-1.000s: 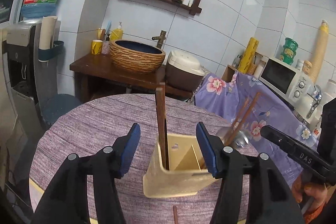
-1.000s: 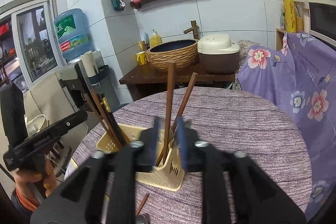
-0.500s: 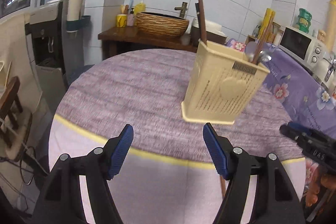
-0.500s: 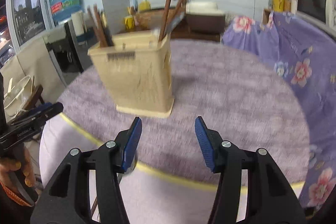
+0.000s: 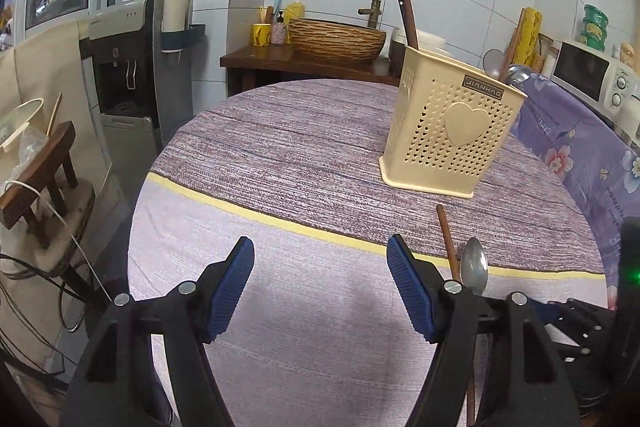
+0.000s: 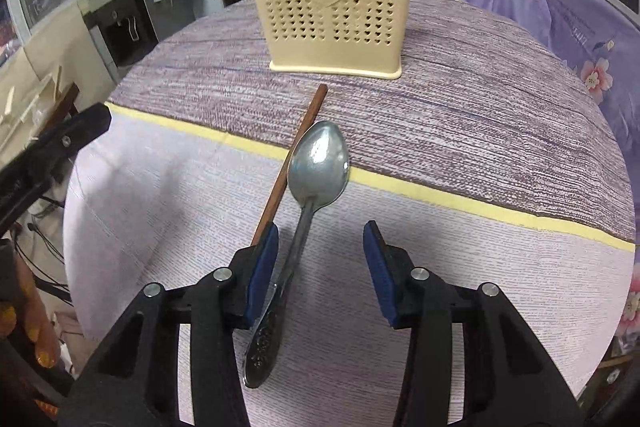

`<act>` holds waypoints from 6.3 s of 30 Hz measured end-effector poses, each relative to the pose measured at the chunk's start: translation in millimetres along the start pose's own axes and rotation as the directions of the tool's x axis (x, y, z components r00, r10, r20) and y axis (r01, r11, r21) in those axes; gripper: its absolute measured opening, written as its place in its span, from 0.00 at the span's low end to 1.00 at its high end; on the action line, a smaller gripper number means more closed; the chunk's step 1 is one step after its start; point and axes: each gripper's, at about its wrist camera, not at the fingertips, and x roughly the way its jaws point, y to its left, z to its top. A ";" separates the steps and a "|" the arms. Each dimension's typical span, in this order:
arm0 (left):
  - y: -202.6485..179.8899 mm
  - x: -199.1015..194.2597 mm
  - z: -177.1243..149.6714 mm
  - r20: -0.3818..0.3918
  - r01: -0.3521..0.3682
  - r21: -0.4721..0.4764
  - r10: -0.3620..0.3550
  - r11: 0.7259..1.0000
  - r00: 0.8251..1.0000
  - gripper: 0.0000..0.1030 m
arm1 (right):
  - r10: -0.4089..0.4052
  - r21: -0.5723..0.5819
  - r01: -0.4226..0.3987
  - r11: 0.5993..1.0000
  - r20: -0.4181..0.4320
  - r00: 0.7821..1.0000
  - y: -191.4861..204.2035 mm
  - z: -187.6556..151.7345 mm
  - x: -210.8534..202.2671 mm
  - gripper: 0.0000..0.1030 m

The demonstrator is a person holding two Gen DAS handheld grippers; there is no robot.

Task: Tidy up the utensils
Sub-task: 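Grasp the metal spoon by its handle with the right gripper while the left tool approaches the last chopstick, then close the left gripper on the last brown chopstick while the right gripper holds the spoon, then lift the chopstick and spoon and carry both above the holder, then lower the chopstick and spoon into the holder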

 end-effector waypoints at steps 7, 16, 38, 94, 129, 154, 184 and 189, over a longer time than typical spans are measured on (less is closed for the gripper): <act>0.6 1.7 -3.4 -0.012 0.015 -0.004 -0.015 1.000 1.000 0.66 | -0.029 -0.056 0.031 0.998 0.030 0.999 7.7 -1.0 -0.8 0.11; 0.6 6.4 -9.5 -0.041 0.028 -0.001 -0.028 1.000 0.999 0.66 | -0.070 0.039 0.067 0.997 0.059 0.996 -66.8 -4.5 -15.3 0.06; -49.1 31.6 -13.4 -0.144 0.136 0.107 -0.120 0.985 0.982 0.66 | -0.045 0.038 0.044 0.998 0.019 0.999 -109.6 20.4 6.5 0.57; -119.4 114.0 13.8 -0.303 0.163 0.239 -0.086 0.957 0.949 0.08 | -0.083 0.029 0.082 0.996 0.029 0.996 -109.6 31.5 14.9 0.37; -74.4 -46.0 88.5 0.077 0.351 0.147 -0.365 0.925 0.928 0.08 | 0.217 0.002 -0.229 0.973 0.318 0.923 -89.3 68.2 -121.4 0.37; -72.0 -52.2 89.8 0.097 0.348 0.164 -0.366 0.923 0.925 0.08 | 0.239 0.028 -0.258 0.966 0.293 0.926 -88.5 58.6 -80.6 0.37; -70.1 -64.9 108.8 0.133 0.369 0.165 -0.392 0.915 0.910 0.08 | 0.230 -0.052 -0.227 0.972 0.372 0.899 -80.8 82.8 -109.5 0.37; -72.4 -84.0 167.9 0.236 0.351 0.179 -0.387 0.919 0.891 0.08 | 0.209 -0.113 -0.175 0.978 0.507 0.837 -68.0 143.5 -145.5 0.37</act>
